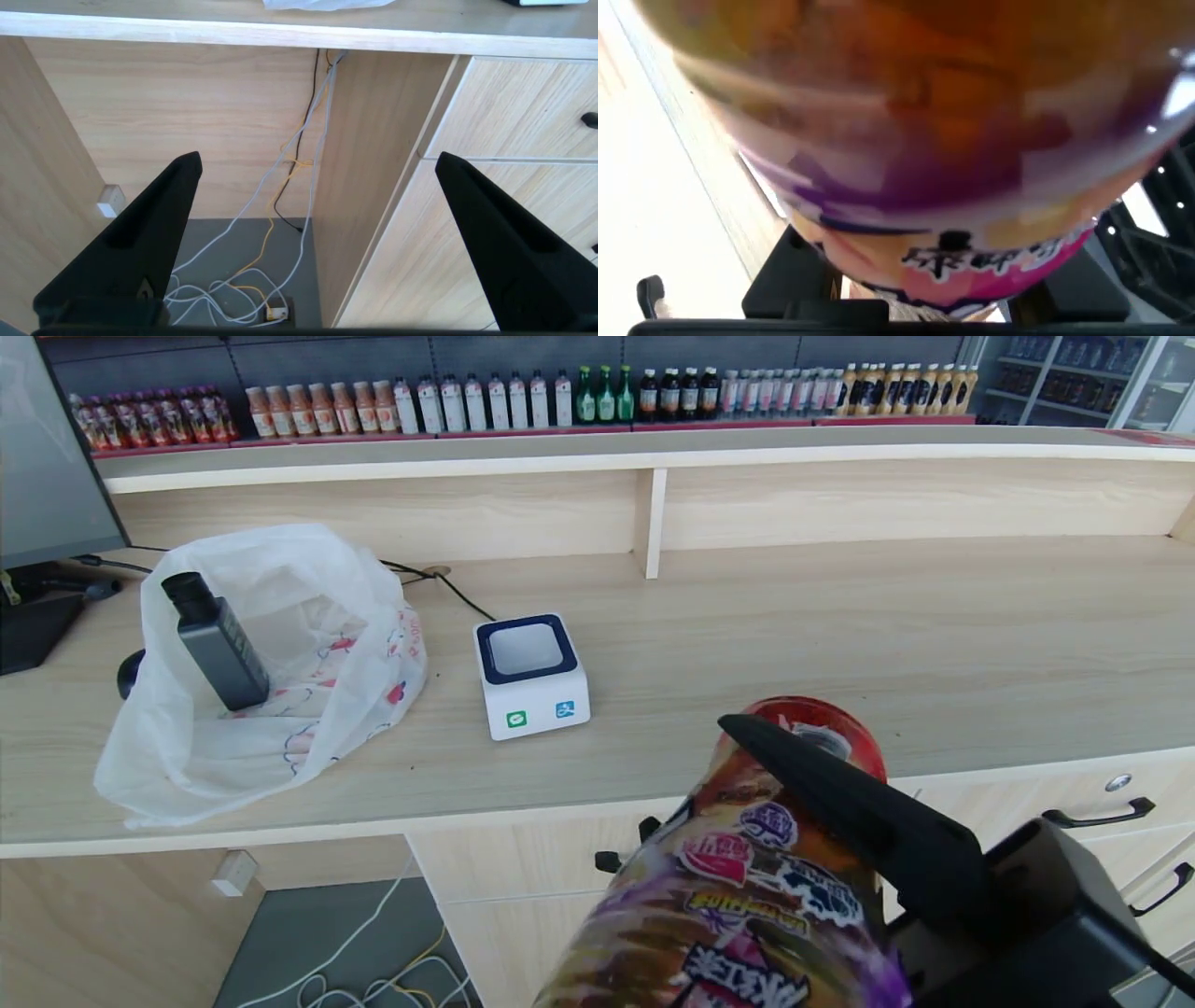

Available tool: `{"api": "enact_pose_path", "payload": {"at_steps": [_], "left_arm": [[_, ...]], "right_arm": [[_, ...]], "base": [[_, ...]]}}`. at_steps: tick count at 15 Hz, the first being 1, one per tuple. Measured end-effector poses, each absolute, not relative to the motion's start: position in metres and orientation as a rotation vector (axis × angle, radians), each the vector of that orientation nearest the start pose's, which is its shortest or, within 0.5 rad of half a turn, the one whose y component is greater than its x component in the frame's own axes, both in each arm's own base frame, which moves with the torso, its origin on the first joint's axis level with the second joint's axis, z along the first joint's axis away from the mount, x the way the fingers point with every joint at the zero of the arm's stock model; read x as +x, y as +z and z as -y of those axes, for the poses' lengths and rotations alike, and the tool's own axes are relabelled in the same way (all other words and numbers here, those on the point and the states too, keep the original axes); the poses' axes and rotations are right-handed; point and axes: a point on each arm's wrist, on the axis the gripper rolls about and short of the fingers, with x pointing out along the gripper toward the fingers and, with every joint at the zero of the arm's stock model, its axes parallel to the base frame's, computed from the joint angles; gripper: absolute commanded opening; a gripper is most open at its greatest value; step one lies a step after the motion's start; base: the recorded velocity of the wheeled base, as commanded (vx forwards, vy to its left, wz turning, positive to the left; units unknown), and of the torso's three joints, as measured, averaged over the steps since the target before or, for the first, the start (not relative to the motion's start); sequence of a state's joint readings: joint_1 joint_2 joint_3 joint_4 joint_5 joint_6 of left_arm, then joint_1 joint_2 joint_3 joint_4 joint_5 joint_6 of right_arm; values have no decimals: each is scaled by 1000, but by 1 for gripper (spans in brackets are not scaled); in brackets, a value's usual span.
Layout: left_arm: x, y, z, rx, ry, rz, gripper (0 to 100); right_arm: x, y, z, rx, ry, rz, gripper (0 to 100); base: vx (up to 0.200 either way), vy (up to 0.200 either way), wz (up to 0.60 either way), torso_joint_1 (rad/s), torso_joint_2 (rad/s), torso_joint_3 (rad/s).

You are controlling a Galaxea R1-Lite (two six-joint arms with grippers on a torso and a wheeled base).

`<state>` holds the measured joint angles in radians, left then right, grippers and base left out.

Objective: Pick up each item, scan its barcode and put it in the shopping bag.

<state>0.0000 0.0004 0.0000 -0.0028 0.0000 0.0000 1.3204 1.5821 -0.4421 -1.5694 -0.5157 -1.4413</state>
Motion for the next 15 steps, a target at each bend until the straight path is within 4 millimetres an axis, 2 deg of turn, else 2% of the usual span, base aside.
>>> {"api": "enact_pose_path", "payload": {"at_steps": [4, 7, 11, 13, 15], "left_arm": [[-23, 76, 0, 0, 0, 2, 100], [-23, 76, 0, 0, 0, 2, 100], [-23, 76, 0, 0, 0, 2, 100], [-23, 76, 0, 0, 0, 2, 100], [-23, 76, 0, 0, 0, 2, 100]], "right_arm": [[72, 216, -225, -862, 447, 681, 0], [91, 221, -221, -767, 399, 633, 0], [110, 218, -227, -434, 459, 525, 0], [117, 226, -234, -312, 480, 530, 0], [125, 235, -240, -104, 500, 506, 0]], "base": [[0, 0, 0, 0, 0, 0], [0, 0, 0, 0, 0, 0], [0, 0, 0, 0, 0, 0], [0, 0, 0, 0, 0, 0], [0, 0, 0, 0, 0, 0]]}}
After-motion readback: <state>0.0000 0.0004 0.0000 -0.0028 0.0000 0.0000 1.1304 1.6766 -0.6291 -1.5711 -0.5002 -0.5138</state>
